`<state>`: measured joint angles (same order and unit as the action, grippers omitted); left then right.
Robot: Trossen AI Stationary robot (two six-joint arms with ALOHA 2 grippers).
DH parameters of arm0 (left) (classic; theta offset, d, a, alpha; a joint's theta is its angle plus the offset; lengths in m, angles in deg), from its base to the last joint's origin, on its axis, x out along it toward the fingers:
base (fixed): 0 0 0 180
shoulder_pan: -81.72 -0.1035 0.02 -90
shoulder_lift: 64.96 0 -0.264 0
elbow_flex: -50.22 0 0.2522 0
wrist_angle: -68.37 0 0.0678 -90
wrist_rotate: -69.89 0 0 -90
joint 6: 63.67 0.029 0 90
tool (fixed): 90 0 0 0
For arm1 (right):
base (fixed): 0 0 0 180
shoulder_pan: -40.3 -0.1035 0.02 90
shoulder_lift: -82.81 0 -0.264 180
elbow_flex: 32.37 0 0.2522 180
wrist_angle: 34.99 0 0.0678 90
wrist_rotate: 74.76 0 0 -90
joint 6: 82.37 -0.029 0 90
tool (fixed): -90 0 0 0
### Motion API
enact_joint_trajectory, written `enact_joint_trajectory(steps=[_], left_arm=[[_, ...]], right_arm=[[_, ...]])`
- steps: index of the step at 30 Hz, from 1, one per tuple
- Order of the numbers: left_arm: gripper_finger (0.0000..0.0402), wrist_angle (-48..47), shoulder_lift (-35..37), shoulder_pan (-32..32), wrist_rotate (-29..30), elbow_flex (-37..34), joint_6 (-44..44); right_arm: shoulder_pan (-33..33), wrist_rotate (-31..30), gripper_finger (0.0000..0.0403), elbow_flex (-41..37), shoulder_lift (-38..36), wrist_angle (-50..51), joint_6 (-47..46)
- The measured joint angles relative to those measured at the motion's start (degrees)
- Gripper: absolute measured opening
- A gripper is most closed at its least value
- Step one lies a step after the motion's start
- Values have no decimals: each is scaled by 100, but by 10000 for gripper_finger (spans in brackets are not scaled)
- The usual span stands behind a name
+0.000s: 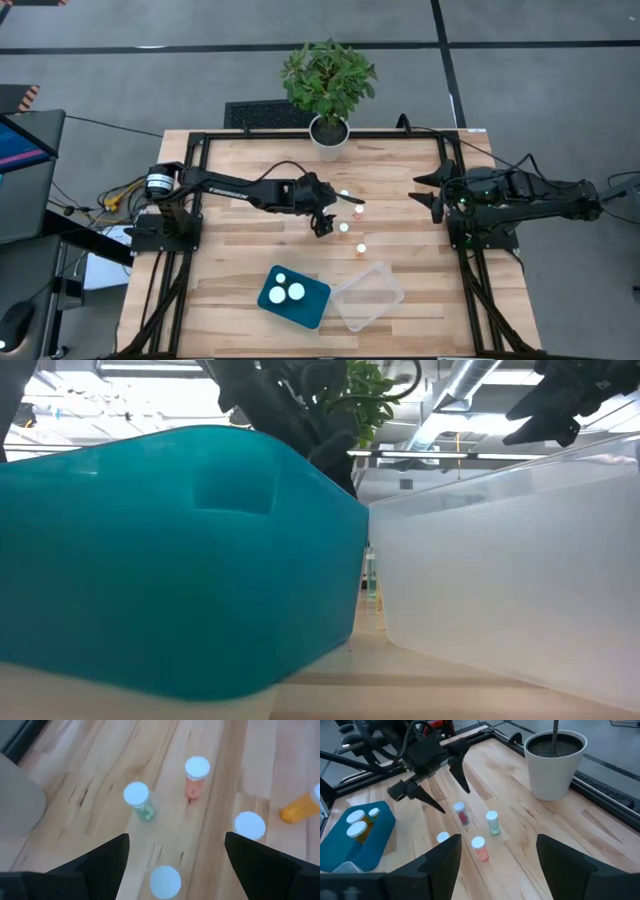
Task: Pick and place medicine bottles into bin by pill shape (circle, oval)
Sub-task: Put the small blue pill bottle into the blue bin
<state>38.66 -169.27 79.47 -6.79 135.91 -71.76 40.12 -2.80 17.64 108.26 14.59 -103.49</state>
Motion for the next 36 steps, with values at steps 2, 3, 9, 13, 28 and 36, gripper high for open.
enact_joint_trajectory(steps=[2,3,9,13,28,36], left_arm=[[322,135,0,-7,0,-82,37],[322,188,19,-11,-2,-175,37],[322,944,497,80,-83,-1038,-572],[322,1617,898,195,210,-1430,-440],[322,1726,960,-202,341,-1701,-204],[322,2500,960,-118,61,-2075,-221]], right_arm=[[2,-2,271,0,-2,-40,0],[2,-2,271,1,0,-47,0],[2,-6,271,0,-2,-74,0],[76,-11,271,2,-2,-132,-34],[539,-11,271,1,0,-114,-136],[566,-9,271,2,0,-114,-151]])
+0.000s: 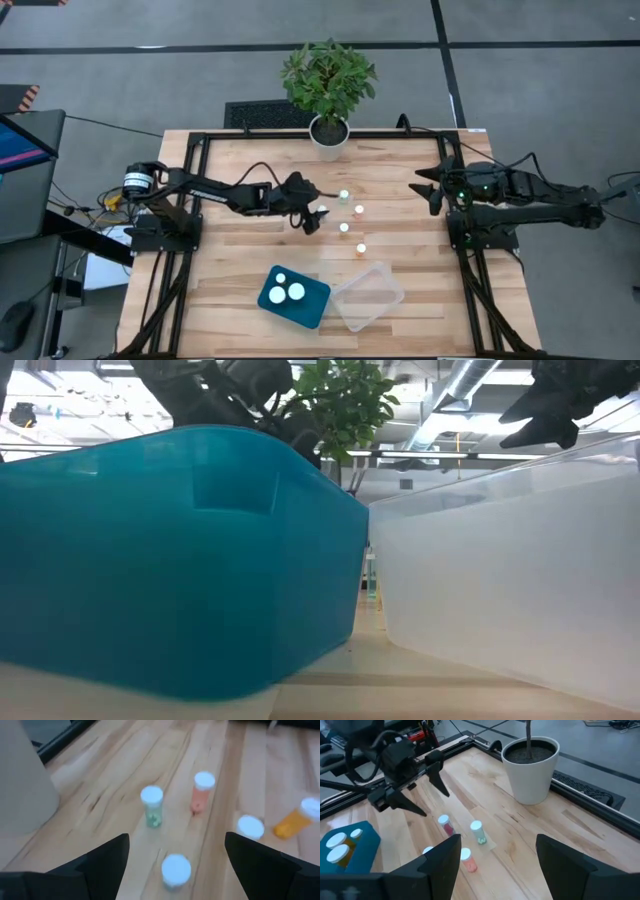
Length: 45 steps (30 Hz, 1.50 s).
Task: Pick and place medicine bottles into bin by pill shape (circle, oval)
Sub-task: Put the small blue pill bottle into the blue bin
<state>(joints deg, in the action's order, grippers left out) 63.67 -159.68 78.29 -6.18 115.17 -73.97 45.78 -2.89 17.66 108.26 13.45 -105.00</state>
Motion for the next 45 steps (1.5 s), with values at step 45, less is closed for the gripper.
enact_joint_trajectory(steps=[45], left_arm=[[287,674,-578,55,-34,-279,128]], right_arm=[[42,7,271,-2,-2,-3,-151]])
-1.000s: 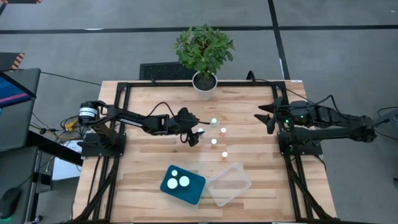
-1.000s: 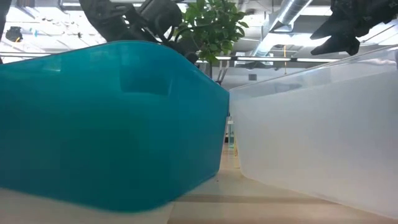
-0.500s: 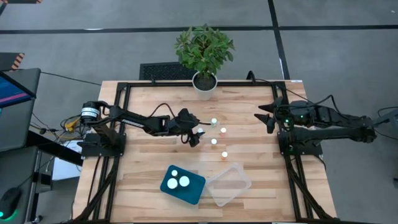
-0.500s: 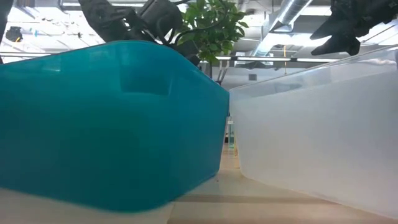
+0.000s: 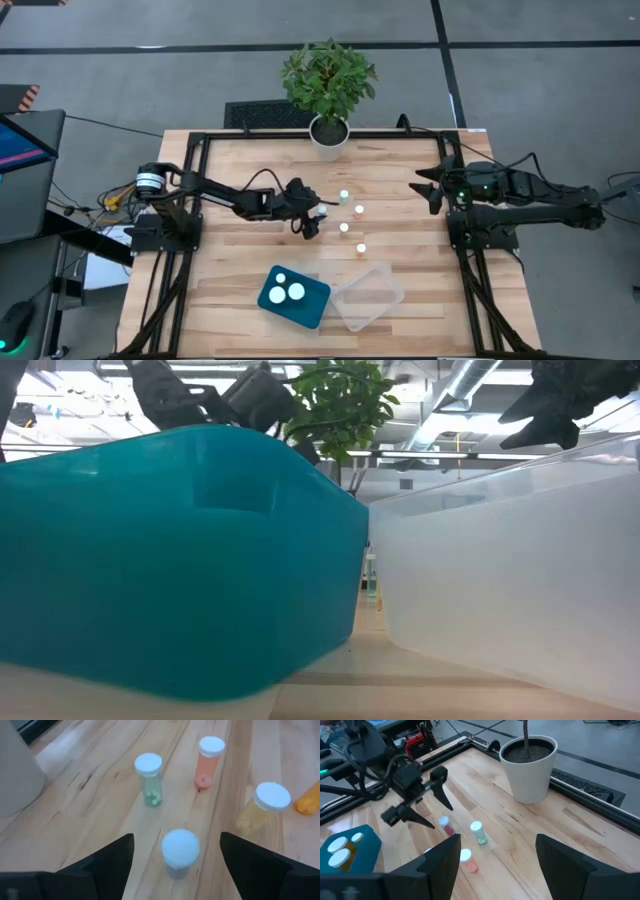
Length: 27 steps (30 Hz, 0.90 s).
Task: Pick and place medicine bottles into bin by pill shape (circle, oval)
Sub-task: Put the small blue pill bottle into the blue bin
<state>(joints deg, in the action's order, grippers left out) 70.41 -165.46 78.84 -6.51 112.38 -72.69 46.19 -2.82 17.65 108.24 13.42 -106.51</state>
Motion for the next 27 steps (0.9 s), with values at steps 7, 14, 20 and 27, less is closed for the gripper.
enact_joint_trajectory(steps=[7,14,20,27], left_arm=[[288,45,-82,8,192,64,160],[263,-19,-84,5,202,64,187],[226,-63,-84,5,145,38,140],[204,-141,-87,5,33,35,233]], right_arm=[[2,12,271,2,2,-40,-46],[4,13,271,1,0,-39,-44],[4,15,271,2,2,-41,-43],[4,17,271,1,0,-41,-44]])
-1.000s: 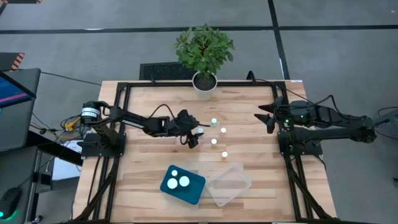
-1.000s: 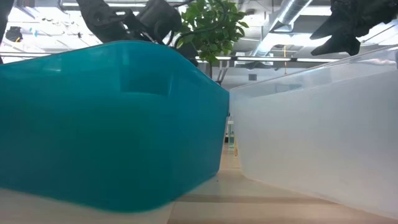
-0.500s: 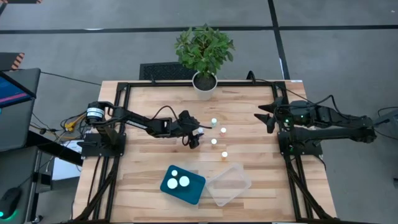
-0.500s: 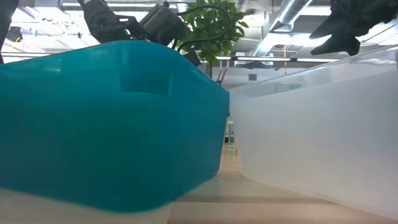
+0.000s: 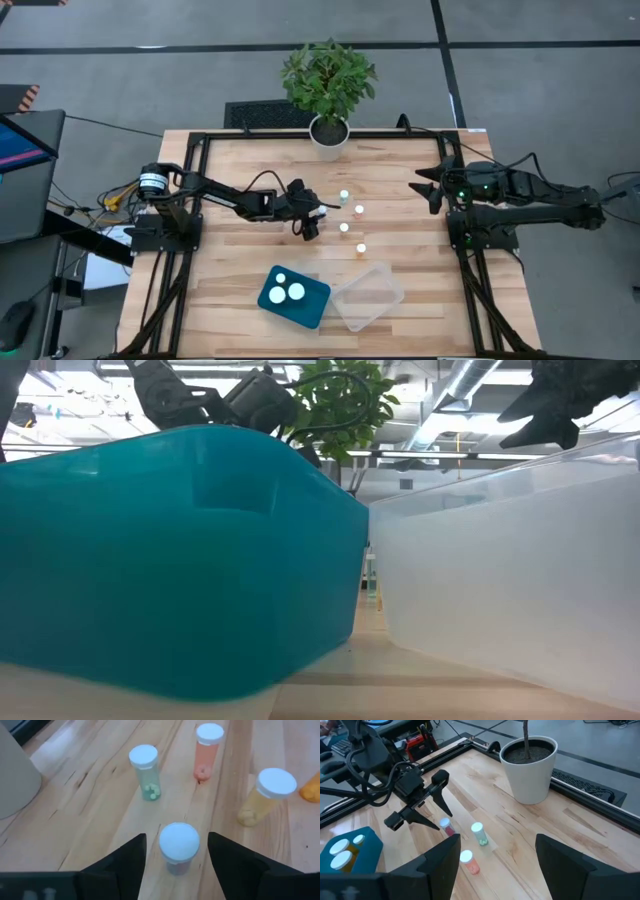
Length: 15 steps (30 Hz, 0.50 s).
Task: Pick and place medicine bottles into bin by pill shape (circle, oval)
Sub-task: Put the small blue pill bottle into the blue bin
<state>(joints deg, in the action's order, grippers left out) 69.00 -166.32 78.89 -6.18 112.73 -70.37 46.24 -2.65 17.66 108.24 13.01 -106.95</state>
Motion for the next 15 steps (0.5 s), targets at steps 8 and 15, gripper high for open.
enact_joint_trajectory(steps=[8,15], left_arm=[[248,2,0,0,1,1,-43],[278,4,-2,0,22,0,-26]], right_arm=[[0,0,271,0,0,0,-2],[0,0,271,0,0,0,-2]])
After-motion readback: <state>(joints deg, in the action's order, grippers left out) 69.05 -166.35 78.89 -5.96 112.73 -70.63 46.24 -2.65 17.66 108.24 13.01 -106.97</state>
